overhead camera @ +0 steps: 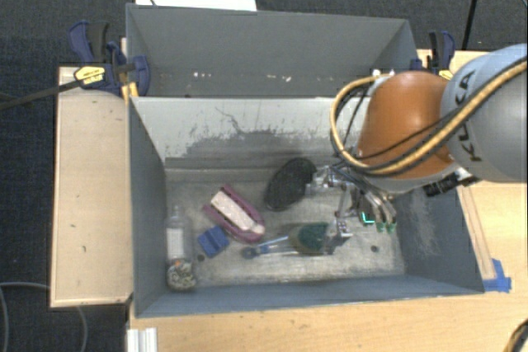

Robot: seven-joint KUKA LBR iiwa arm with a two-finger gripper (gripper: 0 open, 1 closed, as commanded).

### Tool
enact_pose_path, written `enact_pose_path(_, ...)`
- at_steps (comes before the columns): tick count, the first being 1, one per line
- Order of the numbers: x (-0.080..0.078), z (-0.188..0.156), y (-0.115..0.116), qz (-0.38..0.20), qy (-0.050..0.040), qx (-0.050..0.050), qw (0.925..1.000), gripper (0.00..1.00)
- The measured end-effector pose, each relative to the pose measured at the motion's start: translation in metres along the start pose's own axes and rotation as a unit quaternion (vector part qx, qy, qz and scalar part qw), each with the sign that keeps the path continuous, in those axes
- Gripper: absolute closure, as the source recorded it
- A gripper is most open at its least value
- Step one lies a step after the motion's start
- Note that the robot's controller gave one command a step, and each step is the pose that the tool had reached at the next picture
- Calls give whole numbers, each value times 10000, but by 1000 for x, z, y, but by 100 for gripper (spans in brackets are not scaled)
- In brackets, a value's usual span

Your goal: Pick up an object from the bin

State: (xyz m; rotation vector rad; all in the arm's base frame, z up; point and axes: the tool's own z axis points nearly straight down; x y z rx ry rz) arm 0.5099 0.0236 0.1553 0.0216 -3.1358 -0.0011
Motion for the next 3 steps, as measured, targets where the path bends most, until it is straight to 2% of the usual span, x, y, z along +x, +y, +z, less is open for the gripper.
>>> enact_pose_path(1,5,72,-29,203,-1,6,9998,0)
enact_pose_path(2,2,68,-27,198,-42,0,9998,100)
enact_pose_path(3,-6,-114,-13,174,-87,-1,9998,100)
